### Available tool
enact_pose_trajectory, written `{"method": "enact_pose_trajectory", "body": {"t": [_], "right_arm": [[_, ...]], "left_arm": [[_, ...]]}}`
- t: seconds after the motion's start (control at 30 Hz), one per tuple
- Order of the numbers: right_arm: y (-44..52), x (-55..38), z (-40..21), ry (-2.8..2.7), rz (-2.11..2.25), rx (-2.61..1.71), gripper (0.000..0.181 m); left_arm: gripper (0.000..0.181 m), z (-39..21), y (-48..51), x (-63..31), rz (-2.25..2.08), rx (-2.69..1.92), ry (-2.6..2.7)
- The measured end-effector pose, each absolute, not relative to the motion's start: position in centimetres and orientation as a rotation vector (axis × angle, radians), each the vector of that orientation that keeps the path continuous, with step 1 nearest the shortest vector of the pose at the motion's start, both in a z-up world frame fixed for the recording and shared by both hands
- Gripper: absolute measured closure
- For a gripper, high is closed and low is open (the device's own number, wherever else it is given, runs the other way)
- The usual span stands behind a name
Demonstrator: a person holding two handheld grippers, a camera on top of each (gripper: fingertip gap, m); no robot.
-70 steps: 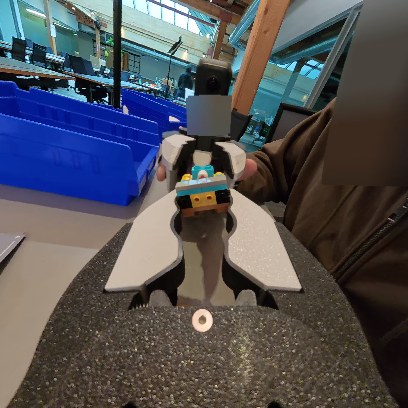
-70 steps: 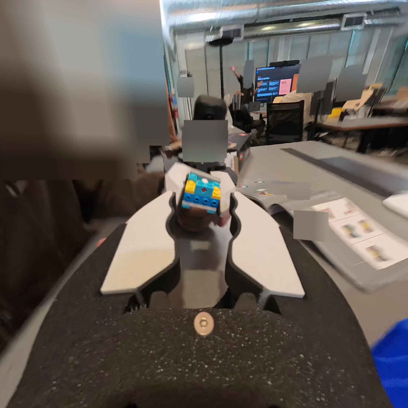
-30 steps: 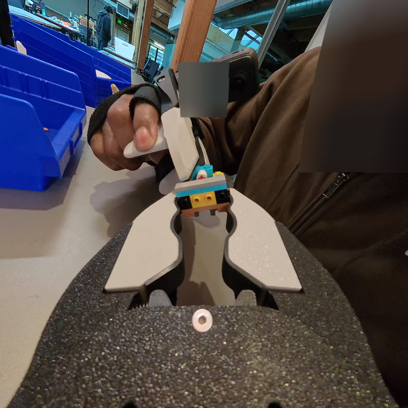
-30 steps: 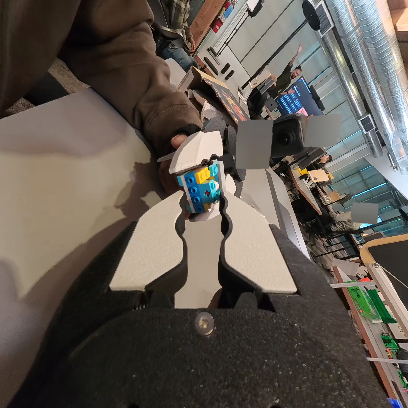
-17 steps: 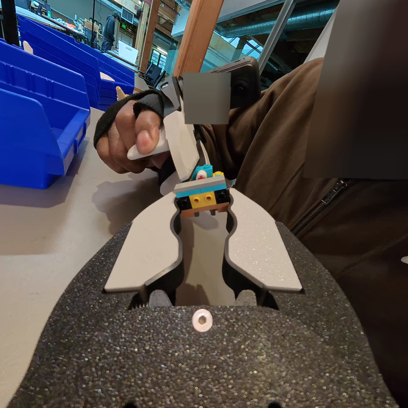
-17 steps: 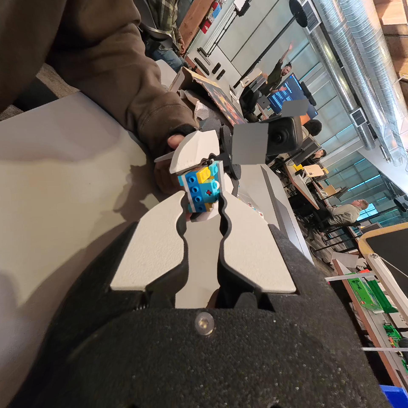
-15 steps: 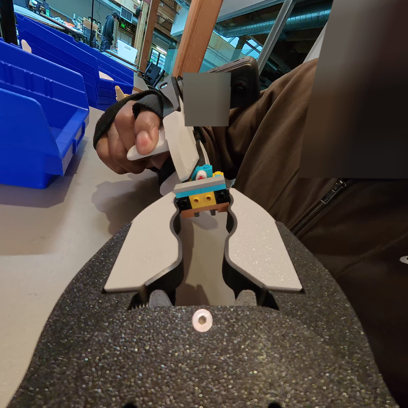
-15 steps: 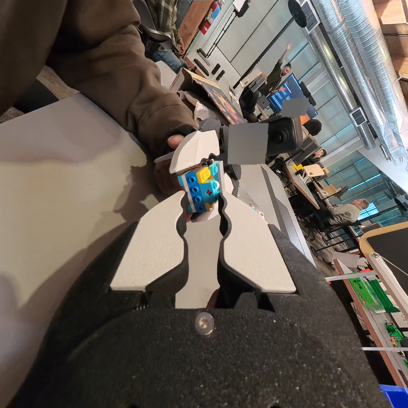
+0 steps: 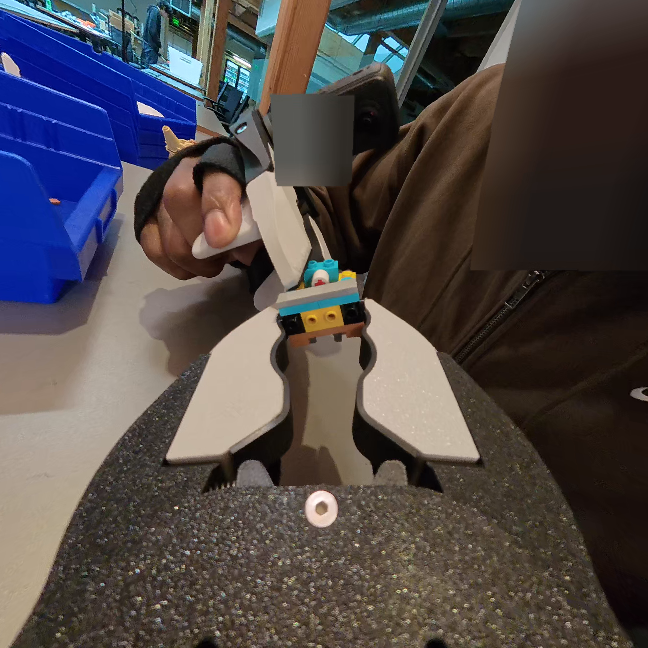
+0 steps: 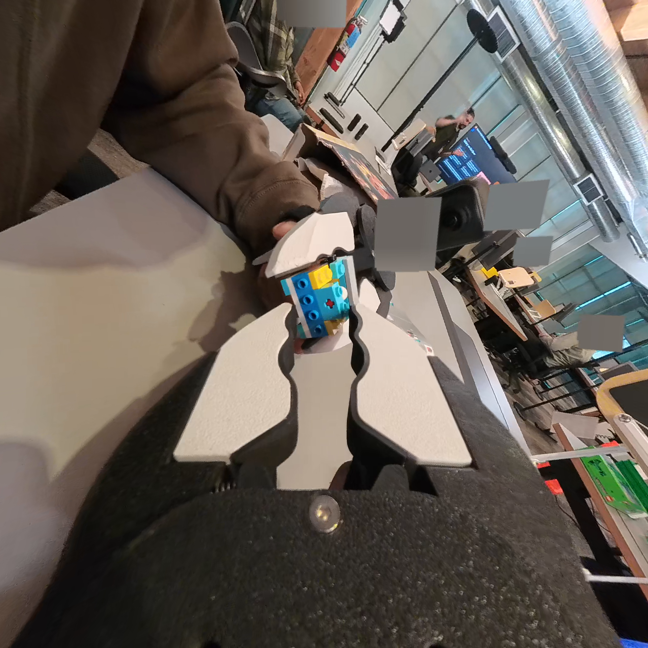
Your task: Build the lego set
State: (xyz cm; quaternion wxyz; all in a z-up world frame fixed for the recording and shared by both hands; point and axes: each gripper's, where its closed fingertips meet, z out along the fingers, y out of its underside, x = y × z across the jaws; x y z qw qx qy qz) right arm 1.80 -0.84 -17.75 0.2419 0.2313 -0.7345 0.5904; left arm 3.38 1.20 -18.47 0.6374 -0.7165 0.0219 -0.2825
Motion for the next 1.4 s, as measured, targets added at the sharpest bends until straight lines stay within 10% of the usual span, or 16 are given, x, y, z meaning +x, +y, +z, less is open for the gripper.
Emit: {"method": "enact_pose_trajectory", "body": {"t": [1.4], "right_arm": [[-1.0, 1.8, -18.1, -1.908, 1.452, 0.665, 0.153]], "left_arm": [[0.142, -18.4, 1.2, 3.9, -0.729, -1.614, 0.036]]}}
